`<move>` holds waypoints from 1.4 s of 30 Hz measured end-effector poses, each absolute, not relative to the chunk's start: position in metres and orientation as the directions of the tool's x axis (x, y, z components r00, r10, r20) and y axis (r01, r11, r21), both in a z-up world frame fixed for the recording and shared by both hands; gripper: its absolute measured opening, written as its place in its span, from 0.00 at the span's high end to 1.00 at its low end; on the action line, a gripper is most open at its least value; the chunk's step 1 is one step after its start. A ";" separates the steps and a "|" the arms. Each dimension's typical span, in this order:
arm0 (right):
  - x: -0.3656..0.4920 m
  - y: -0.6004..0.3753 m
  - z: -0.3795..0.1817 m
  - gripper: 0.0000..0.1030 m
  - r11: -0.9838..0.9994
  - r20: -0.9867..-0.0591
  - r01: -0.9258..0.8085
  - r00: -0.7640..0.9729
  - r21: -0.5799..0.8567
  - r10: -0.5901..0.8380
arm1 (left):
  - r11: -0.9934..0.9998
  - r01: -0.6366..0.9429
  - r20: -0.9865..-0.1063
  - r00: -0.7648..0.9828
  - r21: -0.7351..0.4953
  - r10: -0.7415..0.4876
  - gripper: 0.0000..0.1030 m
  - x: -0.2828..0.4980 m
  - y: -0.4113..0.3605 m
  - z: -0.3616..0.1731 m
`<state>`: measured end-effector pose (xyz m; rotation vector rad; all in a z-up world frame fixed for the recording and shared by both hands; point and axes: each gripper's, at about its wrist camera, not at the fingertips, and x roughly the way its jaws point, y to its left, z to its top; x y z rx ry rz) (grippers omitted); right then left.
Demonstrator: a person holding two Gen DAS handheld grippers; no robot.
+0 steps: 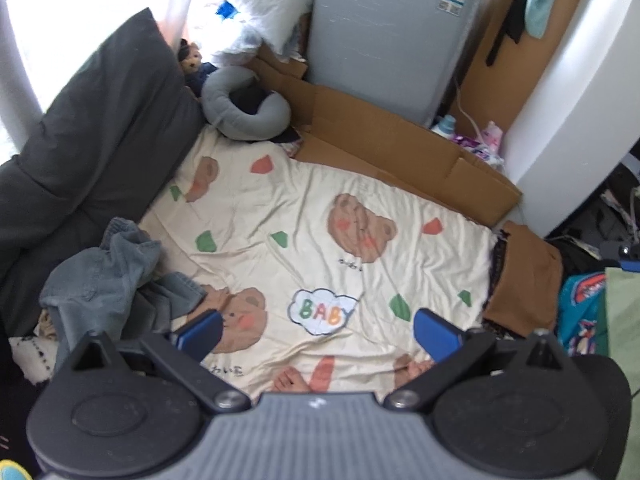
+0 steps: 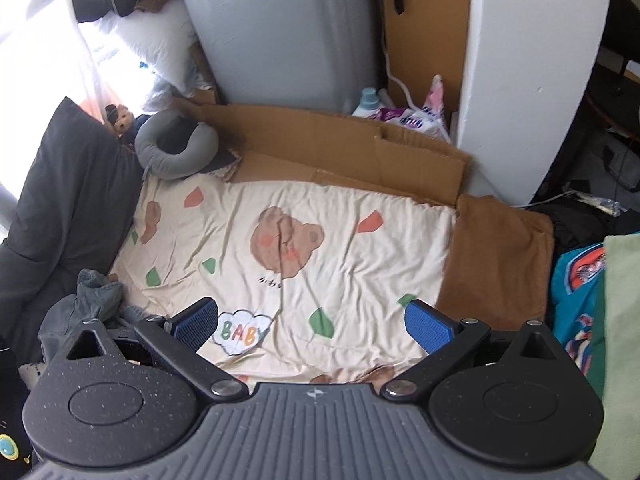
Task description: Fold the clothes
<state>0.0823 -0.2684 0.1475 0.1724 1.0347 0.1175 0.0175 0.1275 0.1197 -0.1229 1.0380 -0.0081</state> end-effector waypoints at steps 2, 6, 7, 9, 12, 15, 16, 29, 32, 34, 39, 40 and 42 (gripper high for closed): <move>0.080 -0.260 0.140 0.01 0.979 -0.843 -0.028 0.503 0.202 0.188 | 0.993 -0.071 -0.857 0.513 -0.096 -0.046 0.00 0.014 0.127 0.115; 0.076 -0.249 0.129 0.01 0.977 -0.840 -0.047 0.502 0.209 0.204 | 0.993 -0.092 -0.852 0.523 -0.076 -0.017 0.00 0.010 0.120 0.107; 0.075 -0.247 0.128 0.01 0.976 -0.837 -0.051 0.506 0.212 0.208 | 0.993 -0.095 -0.851 0.524 -0.071 -0.011 0.00 0.009 0.119 0.105; 0.074 -0.247 0.126 0.01 0.974 -0.833 -0.052 0.508 0.222 0.217 | 0.992 -0.104 -0.849 0.529 -0.069 -0.004 0.00 0.009 0.114 0.102; 0.072 -0.249 0.122 0.01 0.970 -0.829 -0.053 0.510 0.236 0.229 | 0.988 -0.130 -0.840 0.543 -0.077 0.006 0.00 0.009 0.108 0.098; 0.068 -0.250 0.119 0.01 0.970 -0.825 -0.051 0.516 0.238 0.230 | 0.988 -0.137 -0.840 0.543 -0.068 0.018 0.00 0.012 0.098 0.091; 0.067 -0.250 0.118 0.01 0.970 -0.825 -0.050 0.517 0.238 0.229 | 0.988 -0.139 -0.840 0.542 -0.064 0.022 0.00 0.013 0.095 0.088; 0.046 -0.220 0.085 0.01 0.964 -0.843 -0.110 0.469 0.242 0.265 | 0.985 -0.169 -0.849 0.525 -0.038 0.057 0.00 0.009 0.073 0.066; 0.044 -0.211 0.082 0.01 0.962 -0.848 -0.131 0.456 0.238 0.271 | 0.980 -0.195 -0.853 0.517 -0.042 0.067 0.00 0.007 0.074 0.064; 0.042 -0.207 0.080 0.01 0.962 -0.851 -0.140 0.449 0.234 0.273 | 0.978 -0.205 -0.855 0.514 -0.042 0.071 0.00 0.006 0.073 0.063; 0.040 -0.202 0.072 0.01 0.961 -0.861 -0.148 0.429 0.232 0.274 | 0.979 -0.200 -0.856 0.511 -0.031 0.077 0.00 0.006 0.064 0.062; 0.039 -0.201 0.071 0.01 0.961 -0.863 -0.147 0.425 0.234 0.275 | 0.979 -0.201 -0.857 0.510 -0.031 0.077 0.00 0.006 0.063 0.061; 0.037 -0.199 0.069 0.01 0.961 -0.864 -0.144 0.421 0.235 0.275 | 0.980 -0.198 -0.858 0.507 -0.027 0.079 0.00 0.006 0.057 0.058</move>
